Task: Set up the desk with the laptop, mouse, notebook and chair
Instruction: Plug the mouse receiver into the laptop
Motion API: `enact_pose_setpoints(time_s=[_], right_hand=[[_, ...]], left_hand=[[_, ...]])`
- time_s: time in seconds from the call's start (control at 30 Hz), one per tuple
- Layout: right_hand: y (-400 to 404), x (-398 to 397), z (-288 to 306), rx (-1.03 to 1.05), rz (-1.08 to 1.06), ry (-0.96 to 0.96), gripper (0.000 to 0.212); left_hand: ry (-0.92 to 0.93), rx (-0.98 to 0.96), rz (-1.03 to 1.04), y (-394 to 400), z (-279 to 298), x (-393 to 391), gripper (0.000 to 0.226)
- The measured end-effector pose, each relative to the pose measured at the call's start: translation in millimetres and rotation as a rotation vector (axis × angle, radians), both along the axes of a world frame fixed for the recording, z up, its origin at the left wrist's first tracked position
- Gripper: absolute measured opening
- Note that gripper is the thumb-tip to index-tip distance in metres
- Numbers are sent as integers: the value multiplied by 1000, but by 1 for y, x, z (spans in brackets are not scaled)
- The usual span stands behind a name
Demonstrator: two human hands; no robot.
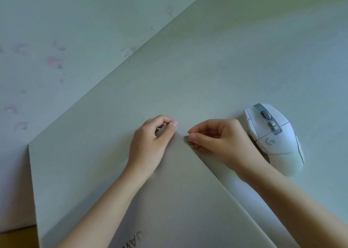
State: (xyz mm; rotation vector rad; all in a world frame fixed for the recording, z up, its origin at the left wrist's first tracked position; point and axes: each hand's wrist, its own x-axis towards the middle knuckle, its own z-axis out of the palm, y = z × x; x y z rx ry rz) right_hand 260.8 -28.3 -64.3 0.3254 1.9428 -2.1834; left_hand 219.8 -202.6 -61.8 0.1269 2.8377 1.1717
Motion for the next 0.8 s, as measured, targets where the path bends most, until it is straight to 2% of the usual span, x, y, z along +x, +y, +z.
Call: enact_pose_setpoints(time_s=[0.1, 0.2, 0.47, 0.6, 0.8], right_hand=[[-4, 5, 5, -129, -60, -16, 4], [-6, 4, 9, -172, -128, -12, 6], [-8, -4, 7, -196, -52, -72, 5], [-10, -6, 5, -140, -46, -55, 4], [-10, -5, 0, 178, -10, 27, 7]], left_hand=[[33, 67, 14, -1, 13, 0, 15], [57, 121, 41, -2, 23, 1, 15], [39, 149, 66, -1, 21, 0, 16], [24, 153, 78, 1, 19, 1, 17], [7, 109, 95, 6, 10, 1, 14]])
